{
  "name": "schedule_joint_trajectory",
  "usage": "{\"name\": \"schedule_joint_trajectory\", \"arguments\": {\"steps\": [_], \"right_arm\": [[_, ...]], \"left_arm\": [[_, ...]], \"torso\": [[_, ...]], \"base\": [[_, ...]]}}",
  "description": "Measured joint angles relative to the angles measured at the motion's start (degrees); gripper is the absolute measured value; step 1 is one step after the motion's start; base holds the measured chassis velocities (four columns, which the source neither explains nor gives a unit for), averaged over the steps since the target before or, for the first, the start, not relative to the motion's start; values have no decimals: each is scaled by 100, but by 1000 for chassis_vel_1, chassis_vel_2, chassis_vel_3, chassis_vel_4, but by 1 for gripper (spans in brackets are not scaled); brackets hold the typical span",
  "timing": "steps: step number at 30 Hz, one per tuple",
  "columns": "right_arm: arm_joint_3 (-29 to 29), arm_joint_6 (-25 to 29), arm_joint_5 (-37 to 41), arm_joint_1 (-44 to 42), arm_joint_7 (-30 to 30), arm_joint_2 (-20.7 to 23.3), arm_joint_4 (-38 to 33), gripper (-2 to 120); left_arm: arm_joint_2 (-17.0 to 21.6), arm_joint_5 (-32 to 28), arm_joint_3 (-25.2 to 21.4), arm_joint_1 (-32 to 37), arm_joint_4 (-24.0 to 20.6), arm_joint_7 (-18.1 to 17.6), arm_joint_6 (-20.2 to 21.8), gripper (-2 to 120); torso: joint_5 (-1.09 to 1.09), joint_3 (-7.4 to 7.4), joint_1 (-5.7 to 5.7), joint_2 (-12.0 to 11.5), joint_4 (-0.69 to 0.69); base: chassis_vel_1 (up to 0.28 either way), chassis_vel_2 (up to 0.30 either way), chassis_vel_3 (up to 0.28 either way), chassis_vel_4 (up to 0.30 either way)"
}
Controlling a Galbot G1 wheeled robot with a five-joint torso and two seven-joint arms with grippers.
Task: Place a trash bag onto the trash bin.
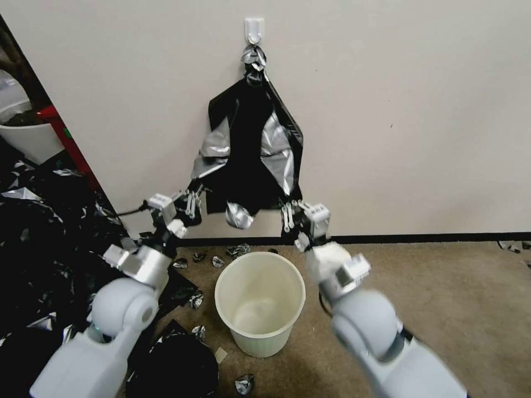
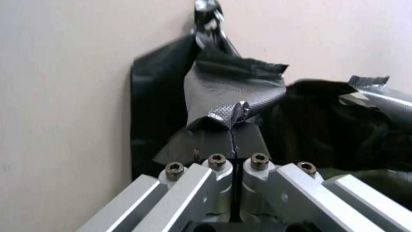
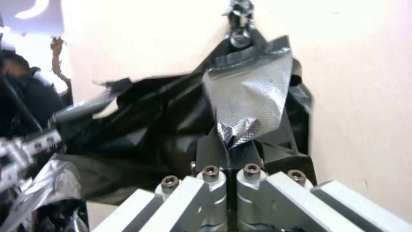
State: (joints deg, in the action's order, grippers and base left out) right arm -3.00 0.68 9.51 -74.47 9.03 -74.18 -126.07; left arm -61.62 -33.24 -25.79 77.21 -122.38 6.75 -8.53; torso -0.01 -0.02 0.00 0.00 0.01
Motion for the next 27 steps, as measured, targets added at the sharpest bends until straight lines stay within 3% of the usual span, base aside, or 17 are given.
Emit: {"name": "schedule_joint_trajectory", "arguments": {"steps": [4, 8, 20, 27], "right_arm": [[36, -96, 169, -374, 275, -28, -321, 0], [23, -192, 206, -514, 373, 80, -434, 0], [14, 126, 31, -611, 397, 204, 55, 0], [38, 586, -64, -400, 356, 132, 613, 0]], "left_arm": [[-23, -30, 51, 72, -399, -180, 529, 0], [-72, 22, 146, 37, -509, -221, 773, 0], [-655, 621, 396, 371, 16, -84, 534, 0], [-999, 867, 505, 469, 393, 36, 332, 0]], "torso": [[1, 0, 0, 0, -1], [1, 1, 0, 0, -2], [1, 1, 0, 0, -1], [2, 1, 0, 0, -1]], "base": [[0, 0, 0, 0], [0, 0, 0, 0], [0, 0, 0, 0], [0, 0, 0, 0]]}}
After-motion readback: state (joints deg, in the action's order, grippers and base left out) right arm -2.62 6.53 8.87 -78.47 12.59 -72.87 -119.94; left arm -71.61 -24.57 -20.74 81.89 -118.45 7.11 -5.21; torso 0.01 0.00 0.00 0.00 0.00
